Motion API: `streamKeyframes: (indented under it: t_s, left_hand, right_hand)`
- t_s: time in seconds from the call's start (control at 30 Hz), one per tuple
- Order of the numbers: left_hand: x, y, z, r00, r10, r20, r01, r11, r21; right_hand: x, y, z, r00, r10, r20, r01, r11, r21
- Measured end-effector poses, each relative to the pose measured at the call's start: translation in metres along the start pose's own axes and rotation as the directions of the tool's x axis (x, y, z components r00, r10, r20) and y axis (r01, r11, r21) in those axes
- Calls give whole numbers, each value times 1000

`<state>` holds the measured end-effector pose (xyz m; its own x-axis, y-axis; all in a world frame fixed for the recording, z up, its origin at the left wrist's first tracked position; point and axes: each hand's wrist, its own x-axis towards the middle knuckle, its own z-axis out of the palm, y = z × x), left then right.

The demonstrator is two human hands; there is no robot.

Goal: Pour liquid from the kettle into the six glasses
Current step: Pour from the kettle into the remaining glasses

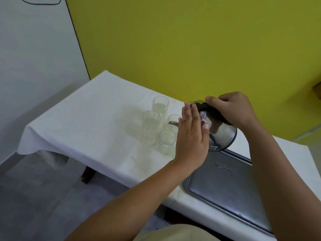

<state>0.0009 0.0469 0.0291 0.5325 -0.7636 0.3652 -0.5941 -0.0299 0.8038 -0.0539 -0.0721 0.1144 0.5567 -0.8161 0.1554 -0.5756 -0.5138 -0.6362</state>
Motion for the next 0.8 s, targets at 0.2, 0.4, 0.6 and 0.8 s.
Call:
streamKeyframes:
  t_s: [0.2,0.4,0.6,0.8]
  left_hand:
    - [-18,-1,14,998,-59,4,59,993,-100]
    - [-26,-12,23,998,-57,23,58,994,-90]
    - [-31,-11,29,997,-75,13,76,990,-115]
    - [-34,-9,32,996,-91,7,92,986,-141]
  right_hand:
    - [-8,1,-1,999,-43,25,47,974,-223]
    - [-17,3,2,998,-45,42,57,937,-344]
    - [-19,5,1,996,-70,49,83,922,-379]
    - [-18,4,0,992,-105,67,123,898,-422]
